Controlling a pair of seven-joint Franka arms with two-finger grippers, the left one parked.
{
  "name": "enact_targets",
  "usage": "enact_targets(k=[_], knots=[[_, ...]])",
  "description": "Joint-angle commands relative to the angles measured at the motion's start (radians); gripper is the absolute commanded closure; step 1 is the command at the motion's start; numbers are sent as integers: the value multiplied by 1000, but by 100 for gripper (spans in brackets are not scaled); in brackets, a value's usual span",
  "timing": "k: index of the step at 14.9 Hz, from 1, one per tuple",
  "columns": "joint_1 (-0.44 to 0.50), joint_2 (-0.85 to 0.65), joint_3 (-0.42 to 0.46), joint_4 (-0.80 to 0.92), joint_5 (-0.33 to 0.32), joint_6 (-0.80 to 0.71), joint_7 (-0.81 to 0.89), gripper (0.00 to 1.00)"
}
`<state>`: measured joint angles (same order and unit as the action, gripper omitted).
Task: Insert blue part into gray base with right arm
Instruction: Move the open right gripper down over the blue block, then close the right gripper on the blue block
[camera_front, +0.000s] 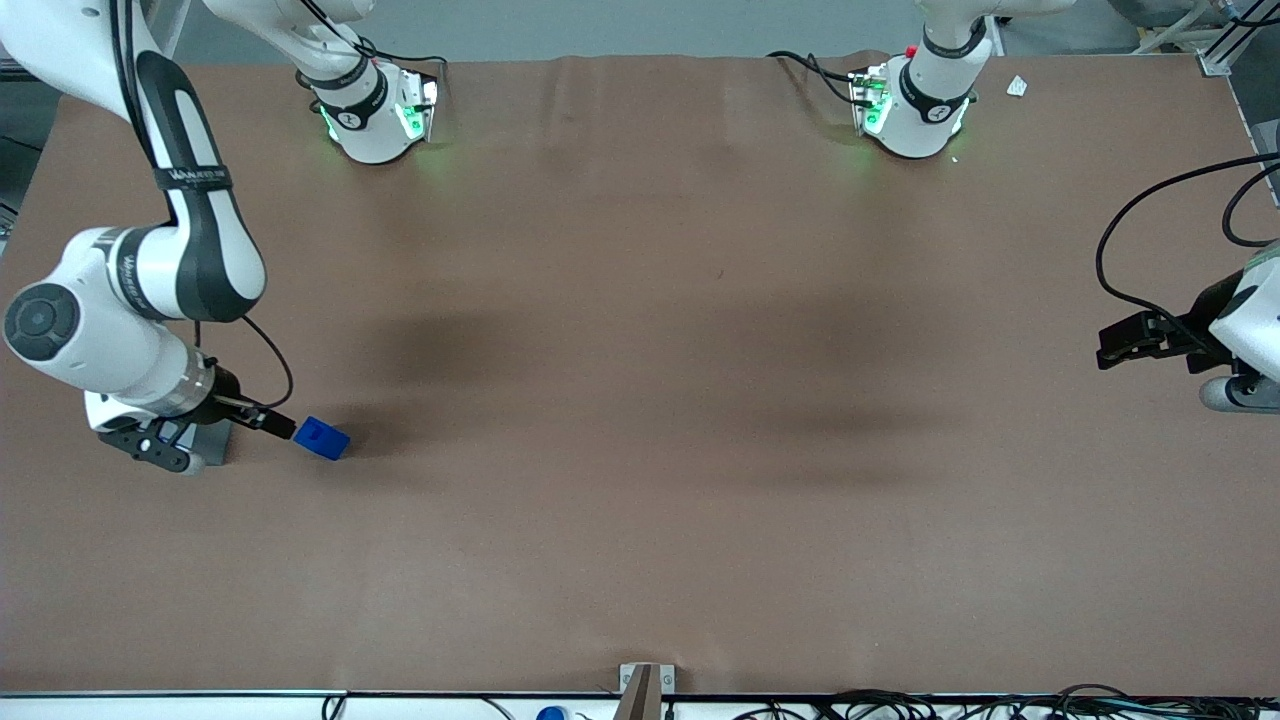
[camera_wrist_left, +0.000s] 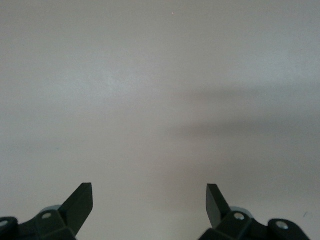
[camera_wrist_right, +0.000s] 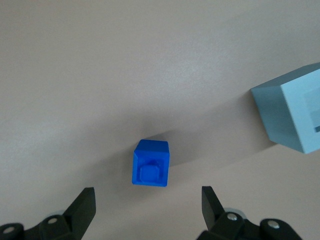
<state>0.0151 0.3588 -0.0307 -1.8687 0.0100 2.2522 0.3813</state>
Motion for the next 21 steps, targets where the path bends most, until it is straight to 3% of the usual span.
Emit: enact_targets(k=[1, 14, 21], knots=[[6, 38, 2, -7, 10, 58, 57, 7], [3, 138, 6, -9, 13, 116, 60, 22], [14, 155, 8, -9, 13, 118, 60, 36]])
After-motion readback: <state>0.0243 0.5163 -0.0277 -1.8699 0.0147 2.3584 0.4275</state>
